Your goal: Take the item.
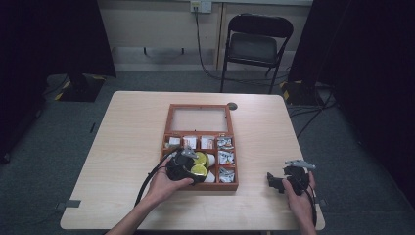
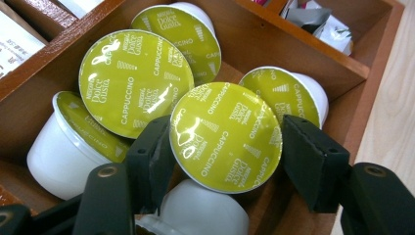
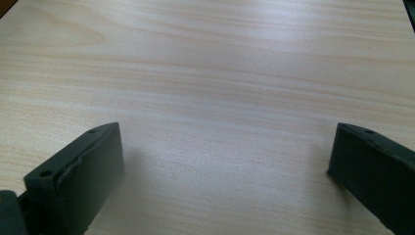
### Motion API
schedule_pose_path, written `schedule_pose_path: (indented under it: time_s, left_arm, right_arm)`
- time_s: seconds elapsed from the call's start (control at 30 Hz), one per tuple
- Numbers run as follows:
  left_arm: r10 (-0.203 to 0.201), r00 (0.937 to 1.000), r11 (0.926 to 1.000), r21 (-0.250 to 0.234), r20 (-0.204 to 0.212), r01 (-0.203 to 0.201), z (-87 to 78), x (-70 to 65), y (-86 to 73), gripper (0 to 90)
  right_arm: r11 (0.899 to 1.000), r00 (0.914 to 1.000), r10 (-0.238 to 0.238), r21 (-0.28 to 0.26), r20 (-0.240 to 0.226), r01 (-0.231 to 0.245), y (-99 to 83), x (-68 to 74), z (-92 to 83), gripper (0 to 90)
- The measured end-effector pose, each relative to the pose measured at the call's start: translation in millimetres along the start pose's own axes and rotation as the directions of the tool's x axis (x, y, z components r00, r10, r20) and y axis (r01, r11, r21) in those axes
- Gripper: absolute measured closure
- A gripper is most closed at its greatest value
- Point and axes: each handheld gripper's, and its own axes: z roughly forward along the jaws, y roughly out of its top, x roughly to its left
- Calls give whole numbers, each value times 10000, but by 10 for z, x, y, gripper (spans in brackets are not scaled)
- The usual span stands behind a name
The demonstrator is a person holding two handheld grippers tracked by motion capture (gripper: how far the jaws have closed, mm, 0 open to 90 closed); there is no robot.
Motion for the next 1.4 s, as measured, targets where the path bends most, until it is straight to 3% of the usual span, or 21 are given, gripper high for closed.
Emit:
schedule_pose_path:
  time_s: [0.3, 0.33, 0.37, 0.5, 0.67, 0.77, 0.87, 0.9, 1.17, 1.4]
  left_arm:
    - [-87, 9999, 9997, -231, 71, 88, -15, -6, -2, 409]
    - [-6, 10000, 9999, -168, 36, 7, -14, -9, 2, 408]
    - [-68, 9999, 9998, 196, 85, 66, 11, -3, 14, 401]
    - [-275, 9996, 9991, 334, 112, 271, 38, 4, 26, 397]
    - [-175, 9998, 9986, 503, 121, 169, 46, 9, 37, 394]
    - [-552, 9983, 9967, 606, 189, 539, 70, 25, 40, 385]
    - [-474, 9989, 9946, 928, 12, 471, 85, 23, 54, 377]
    - [-210, 9995, 9947, 999, -239, 233, 98, -5, 55, 379]
    - [-176, 9996, 9954, 941, -211, 195, 89, -5, 52, 390]
    - [-314, 9995, 9977, 597, -1, 313, 52, 0, 44, 390]
  right_arm:
    - [10000, 10000, 1, -1, 2, -1, 0, 0, 0, 0]
    - [10000, 10000, 0, -1, 1, 0, 0, 0, 0, 0]
    - [10000, 10000, 1, 0, 1, -1, 0, 0, 0, 0]
    - [10000, 10000, -1, 4, -3, 1, 0, 0, 0, 0]
    - [10000, 10000, 2, 0, 2, -2, 0, 0, 0, 0]
    - [10000, 10000, 1, 0, 1, -1, 0, 0, 0, 0]
    - [10000, 10000, -1, 4, -4, 1, 0, 0, 0, 0]
    - [10000, 10000, 2, 5, -3, -2, 0, 0, 0, 0]
    - [10000, 10000, -1, 5, -2, 1, 0, 0, 0, 0]
    - [10000, 10000, 0, -2, -1, 0, 0, 0, 0, 0]
